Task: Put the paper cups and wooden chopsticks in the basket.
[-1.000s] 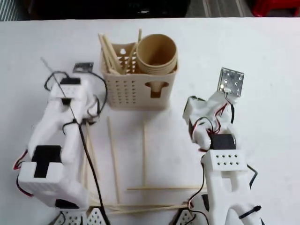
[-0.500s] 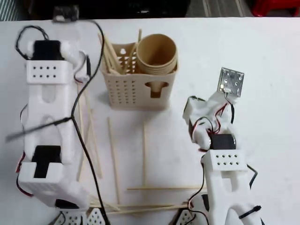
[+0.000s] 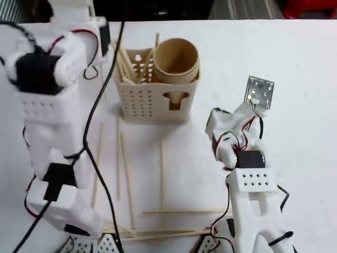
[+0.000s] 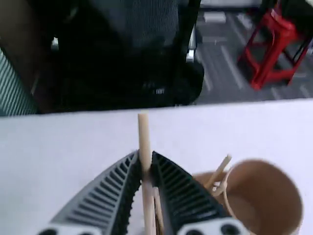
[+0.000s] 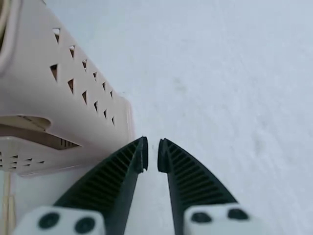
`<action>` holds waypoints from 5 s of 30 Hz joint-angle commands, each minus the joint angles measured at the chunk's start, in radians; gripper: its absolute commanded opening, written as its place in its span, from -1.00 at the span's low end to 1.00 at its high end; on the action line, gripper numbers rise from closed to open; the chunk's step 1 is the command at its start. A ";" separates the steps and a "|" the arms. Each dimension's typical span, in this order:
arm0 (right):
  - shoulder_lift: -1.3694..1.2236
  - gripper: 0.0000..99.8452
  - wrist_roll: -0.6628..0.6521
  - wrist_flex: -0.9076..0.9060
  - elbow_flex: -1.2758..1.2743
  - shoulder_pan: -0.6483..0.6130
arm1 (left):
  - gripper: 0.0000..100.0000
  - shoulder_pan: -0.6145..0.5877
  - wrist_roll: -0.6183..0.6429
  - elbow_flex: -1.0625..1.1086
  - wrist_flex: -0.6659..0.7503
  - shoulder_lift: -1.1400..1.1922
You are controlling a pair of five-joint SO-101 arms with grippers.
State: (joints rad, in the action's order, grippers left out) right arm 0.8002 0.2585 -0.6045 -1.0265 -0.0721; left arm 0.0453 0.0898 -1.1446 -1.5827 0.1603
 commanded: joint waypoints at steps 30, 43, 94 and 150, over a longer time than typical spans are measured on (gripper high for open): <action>0.025 -0.90 0.003 0.013 0.008 0.012 | -0.49 -0.018 0.043 -0.075 0.071 0.056; 0.021 -0.90 0.003 0.008 0.006 0.012 | -0.48 -0.151 -0.127 0.226 -0.204 -0.137; 0.018 -0.90 0.003 0.008 0.006 0.010 | -0.95 -0.012 -0.055 1.843 0.611 -0.203; 0.018 -0.90 0.003 0.008 0.006 0.008 | -0.41 -0.142 -0.153 2.275 0.729 -0.759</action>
State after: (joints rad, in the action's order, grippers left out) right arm 0.8002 0.2585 -0.6045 -1.0265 -0.0721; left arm -0.1174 -0.0621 1.1308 -0.8523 -0.5715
